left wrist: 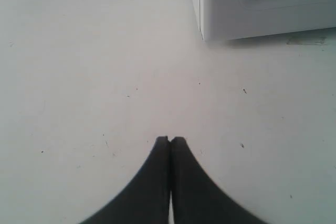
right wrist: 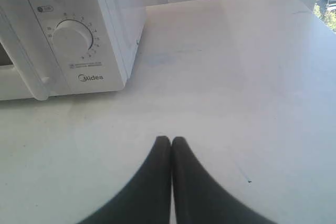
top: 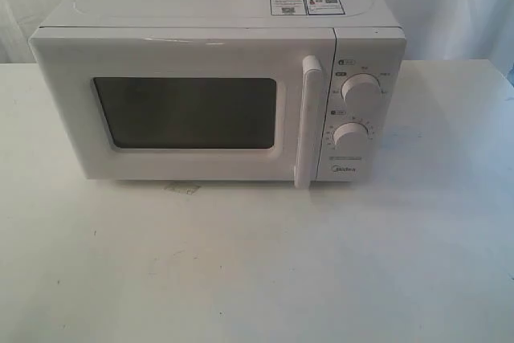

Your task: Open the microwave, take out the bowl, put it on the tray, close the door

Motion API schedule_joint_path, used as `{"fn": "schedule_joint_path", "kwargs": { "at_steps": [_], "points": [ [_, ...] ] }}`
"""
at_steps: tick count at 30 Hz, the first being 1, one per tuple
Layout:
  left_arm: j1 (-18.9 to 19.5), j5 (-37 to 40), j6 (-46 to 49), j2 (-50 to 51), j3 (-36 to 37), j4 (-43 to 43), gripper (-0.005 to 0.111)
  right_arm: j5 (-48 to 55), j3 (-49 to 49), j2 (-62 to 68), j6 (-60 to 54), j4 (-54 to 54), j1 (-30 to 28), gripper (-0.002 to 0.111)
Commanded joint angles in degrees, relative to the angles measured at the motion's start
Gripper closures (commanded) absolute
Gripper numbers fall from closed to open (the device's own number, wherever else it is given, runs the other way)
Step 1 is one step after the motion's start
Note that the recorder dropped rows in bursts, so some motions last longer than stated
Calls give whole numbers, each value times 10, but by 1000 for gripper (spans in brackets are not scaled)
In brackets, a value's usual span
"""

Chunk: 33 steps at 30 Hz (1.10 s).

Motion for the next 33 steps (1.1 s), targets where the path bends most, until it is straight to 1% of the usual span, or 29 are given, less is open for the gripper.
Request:
{"fn": "schedule_joint_path", "kwargs": {
  "at_steps": [1,13,16,21,22,27,28,30,31,32,33],
  "points": [
    [3,1,-1,-3,1,-3,107,-3,3,-3,2,-2,2,108],
    [3,1,-1,-3,1,-3,107,-3,3,-3,2,-2,2,108],
    [3,1,-1,-3,1,-3,107,-32,3,-3,1,-16,2,108],
    [3,1,-1,-3,1,-3,107,-148,3,-3,1,-26,2,108],
    [3,1,-1,-3,1,-3,107,-203,3,-3,1,-26,2,108],
    [3,1,-1,-3,1,-3,107,-373,3,-3,3,-25,2,108],
    [3,1,-1,-3,1,-3,107,-428,3,-3,12,-21,2,108],
    [3,1,-1,-3,1,-3,107,-531,3,-3,66,-21,2,108],
    [3,1,-1,-3,1,-3,107,-550,-24,-3,96,-28,2,108],
    [3,1,-1,-3,1,-3,107,-522,-59,-3,103,-29,2,108],
    [3,1,-1,-3,1,-3,107,-472,-101,11,113,-42,2,108]
  ]
}}
